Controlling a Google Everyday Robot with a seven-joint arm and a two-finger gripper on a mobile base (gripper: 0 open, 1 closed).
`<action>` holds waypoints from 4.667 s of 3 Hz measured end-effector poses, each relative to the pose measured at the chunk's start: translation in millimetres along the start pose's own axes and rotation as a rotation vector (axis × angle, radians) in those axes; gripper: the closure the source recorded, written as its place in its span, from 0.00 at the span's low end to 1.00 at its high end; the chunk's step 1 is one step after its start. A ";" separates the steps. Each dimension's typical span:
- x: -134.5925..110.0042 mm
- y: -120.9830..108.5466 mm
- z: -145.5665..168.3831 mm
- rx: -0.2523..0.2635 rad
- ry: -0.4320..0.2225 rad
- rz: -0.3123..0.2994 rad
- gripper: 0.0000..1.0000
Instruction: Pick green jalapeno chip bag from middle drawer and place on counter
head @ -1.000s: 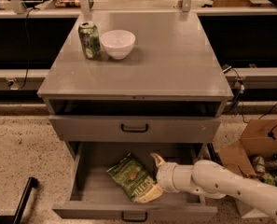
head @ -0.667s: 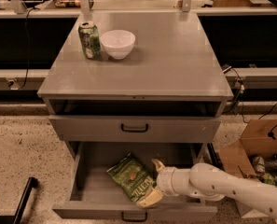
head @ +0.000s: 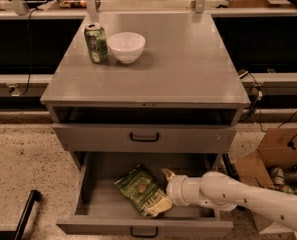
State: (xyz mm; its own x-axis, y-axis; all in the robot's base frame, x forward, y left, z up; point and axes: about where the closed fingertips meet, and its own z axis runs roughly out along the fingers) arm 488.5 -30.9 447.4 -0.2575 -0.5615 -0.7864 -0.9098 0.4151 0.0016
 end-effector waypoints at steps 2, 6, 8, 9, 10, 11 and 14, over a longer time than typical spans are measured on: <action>27.3 -16.8 17.4 0.023 0.042 0.046 0.14; 79.6 -17.6 36.7 0.046 0.087 0.062 0.63; 67.2 -16.6 34.1 0.035 0.019 0.074 1.00; 32.8 -22.2 10.5 0.036 -0.055 0.035 1.00; -15.1 -35.7 -33.5 0.040 -0.145 -0.029 1.00; -65.0 -43.7 -92.6 0.030 -0.230 -0.112 1.00; -182.4 -62.8 -241.8 -0.101 -0.376 -0.293 1.00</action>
Offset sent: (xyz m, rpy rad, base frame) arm 0.0181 -0.0230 -0.0637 -0.0600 0.0691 -0.0869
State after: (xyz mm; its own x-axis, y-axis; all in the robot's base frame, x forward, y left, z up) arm 513.9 -127.6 740.2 0.1326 -0.3386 -0.9315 -0.9584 0.1961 -0.2077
